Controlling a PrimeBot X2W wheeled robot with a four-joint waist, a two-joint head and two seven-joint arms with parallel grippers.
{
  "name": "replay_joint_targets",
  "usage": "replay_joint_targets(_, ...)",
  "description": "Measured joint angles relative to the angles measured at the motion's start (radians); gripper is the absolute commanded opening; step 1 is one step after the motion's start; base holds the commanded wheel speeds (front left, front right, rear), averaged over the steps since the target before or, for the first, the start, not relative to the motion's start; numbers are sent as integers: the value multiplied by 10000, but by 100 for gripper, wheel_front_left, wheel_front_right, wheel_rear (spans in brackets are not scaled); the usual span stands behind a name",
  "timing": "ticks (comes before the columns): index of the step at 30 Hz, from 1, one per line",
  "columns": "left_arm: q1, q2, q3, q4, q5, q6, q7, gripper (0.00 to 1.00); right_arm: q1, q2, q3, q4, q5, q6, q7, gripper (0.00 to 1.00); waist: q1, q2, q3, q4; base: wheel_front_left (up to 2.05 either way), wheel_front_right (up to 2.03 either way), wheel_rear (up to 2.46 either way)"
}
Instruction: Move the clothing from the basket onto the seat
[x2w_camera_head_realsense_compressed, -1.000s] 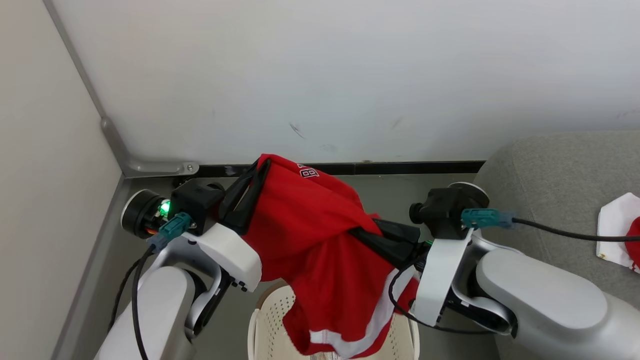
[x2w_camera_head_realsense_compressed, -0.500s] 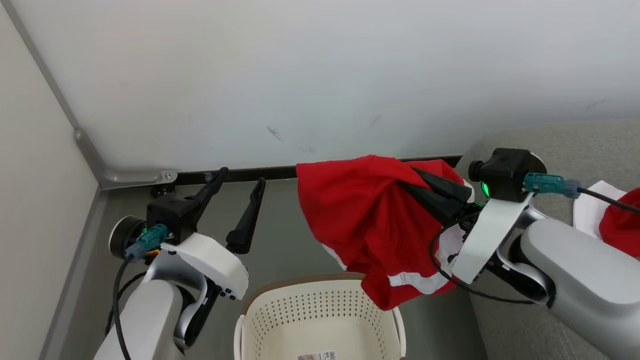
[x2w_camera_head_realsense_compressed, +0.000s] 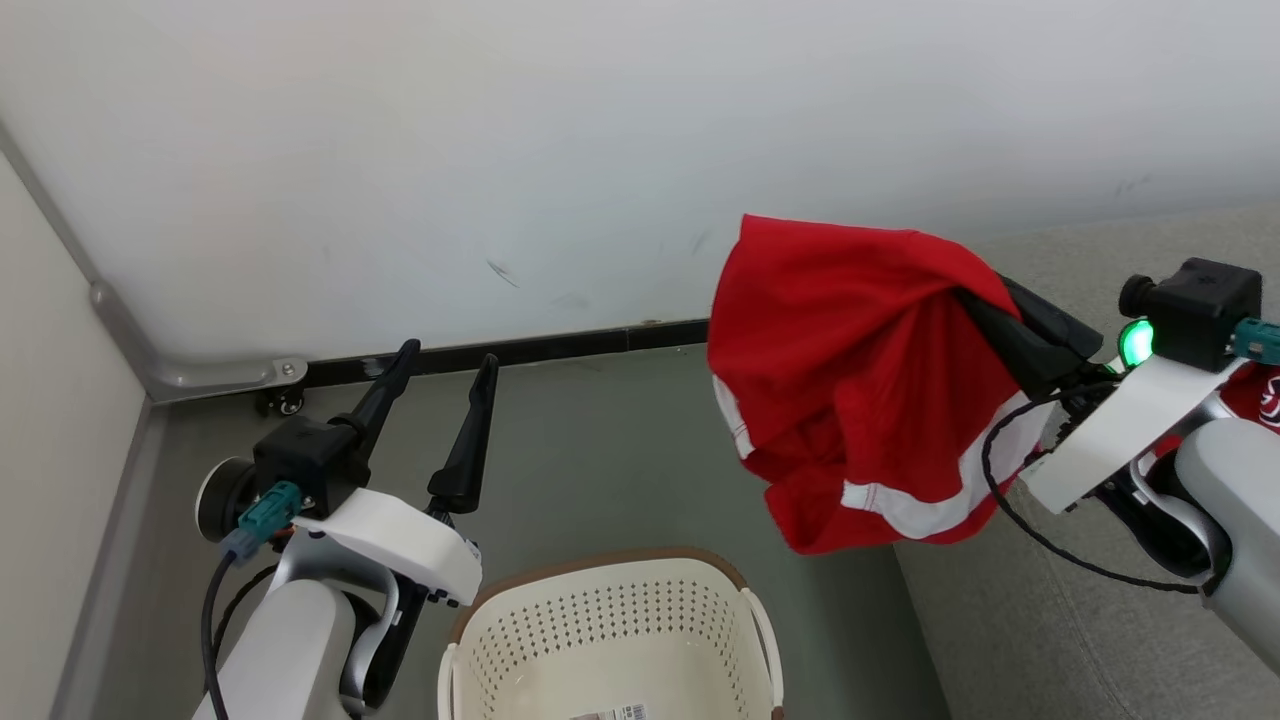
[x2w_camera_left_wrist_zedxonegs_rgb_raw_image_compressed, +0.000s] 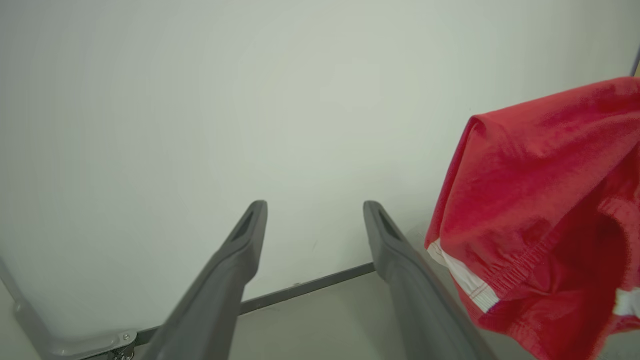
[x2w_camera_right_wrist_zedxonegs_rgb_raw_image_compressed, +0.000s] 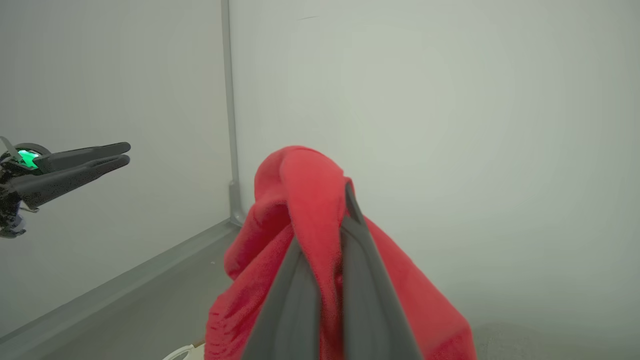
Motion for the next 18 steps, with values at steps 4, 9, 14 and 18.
replay_joint_targets(4, 7, -157, 61, -42, -10, 73, -201, 100, 487, -94, -677, 192, -84, 0, -128, 0, -1, 0, 1, -235, 0, 0, 0)
replay_joint_targets(9, 38, -336, 52, -81, -10, 161, -328, 100, 1128, -217, -1572, 249, -267, 0, -293, 0, -1, 0, -3, -566, 0, 0, 0)
replay_joint_targets(14, 195, -462, 29, -92, -8, 161, -405, 100, 1748, -313, -2343, 228, -568, 0, -332, 0, -1, 0, -8, -931, 0, 0, 0)
replay_joint_targets(18, 221, -533, -27, -81, 10, 163, -424, 100, 2416, -305, -2993, 125, -840, 0, -336, 0, -1, 0, 1, -1314, 0, 0, 0)
